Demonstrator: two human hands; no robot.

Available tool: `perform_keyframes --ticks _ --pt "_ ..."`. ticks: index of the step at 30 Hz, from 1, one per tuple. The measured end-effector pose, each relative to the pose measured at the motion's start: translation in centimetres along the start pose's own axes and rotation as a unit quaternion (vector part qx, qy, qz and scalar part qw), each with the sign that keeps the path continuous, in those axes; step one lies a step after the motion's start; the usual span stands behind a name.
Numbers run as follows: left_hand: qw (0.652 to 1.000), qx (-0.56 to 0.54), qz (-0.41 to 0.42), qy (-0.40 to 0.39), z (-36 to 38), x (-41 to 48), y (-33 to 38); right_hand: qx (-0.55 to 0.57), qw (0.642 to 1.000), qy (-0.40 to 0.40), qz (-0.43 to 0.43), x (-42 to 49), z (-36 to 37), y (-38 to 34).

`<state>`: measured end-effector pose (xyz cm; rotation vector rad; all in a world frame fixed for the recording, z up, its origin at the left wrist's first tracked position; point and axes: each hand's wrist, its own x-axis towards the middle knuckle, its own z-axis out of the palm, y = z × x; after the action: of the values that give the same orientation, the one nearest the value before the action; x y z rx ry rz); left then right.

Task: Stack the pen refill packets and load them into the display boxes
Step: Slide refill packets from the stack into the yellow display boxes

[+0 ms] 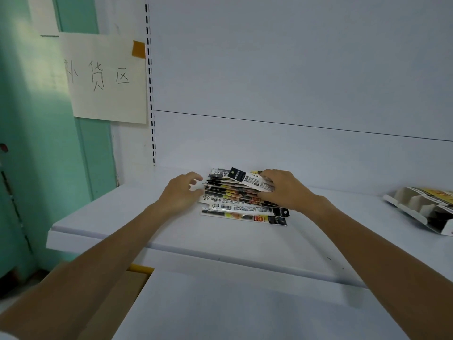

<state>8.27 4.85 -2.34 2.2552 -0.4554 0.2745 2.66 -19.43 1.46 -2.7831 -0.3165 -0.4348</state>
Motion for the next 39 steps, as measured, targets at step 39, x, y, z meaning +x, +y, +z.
perform_keyframes --ticks 39 --pt "0.996 -0.047 0.066 -0.025 2.3 -3.4 6.6 0.205 0.963 0.124 0.12 2.2 1.6 -4.1"
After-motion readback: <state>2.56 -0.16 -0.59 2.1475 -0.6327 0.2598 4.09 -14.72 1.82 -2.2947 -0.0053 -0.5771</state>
